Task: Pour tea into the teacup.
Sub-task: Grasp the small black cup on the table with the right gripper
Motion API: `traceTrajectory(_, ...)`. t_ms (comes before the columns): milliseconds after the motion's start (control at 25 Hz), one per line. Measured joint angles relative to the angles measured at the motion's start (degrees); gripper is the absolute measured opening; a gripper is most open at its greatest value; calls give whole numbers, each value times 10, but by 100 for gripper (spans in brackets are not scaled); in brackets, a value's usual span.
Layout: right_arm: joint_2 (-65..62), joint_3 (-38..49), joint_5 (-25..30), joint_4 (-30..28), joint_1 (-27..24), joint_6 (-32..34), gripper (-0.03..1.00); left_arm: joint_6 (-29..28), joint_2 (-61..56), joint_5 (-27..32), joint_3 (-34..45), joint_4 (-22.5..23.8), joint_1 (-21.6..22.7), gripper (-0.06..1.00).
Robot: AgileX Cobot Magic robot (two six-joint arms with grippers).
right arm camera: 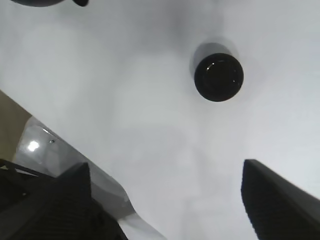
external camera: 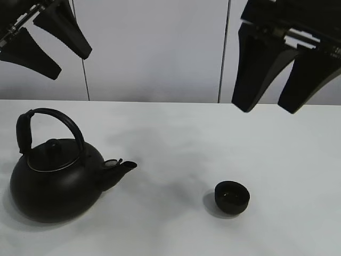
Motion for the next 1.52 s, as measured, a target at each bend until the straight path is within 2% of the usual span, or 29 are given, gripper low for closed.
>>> traceTrajectory(480,101,0,-22,-50,2,21,58,0,0,0,0,0,0,48)
traceTrajectory(720,115,0,-61,-124,50,39,58,0,0,-1,0,0,0,48)
traceTrajectory(880,119,0,-90,-130,69,57,58,0,0,-3,0,0,0,48)
traceTrajectory(1520,227,0,-125,-152,69,72,58,0,0,-3,0,0,0,48)
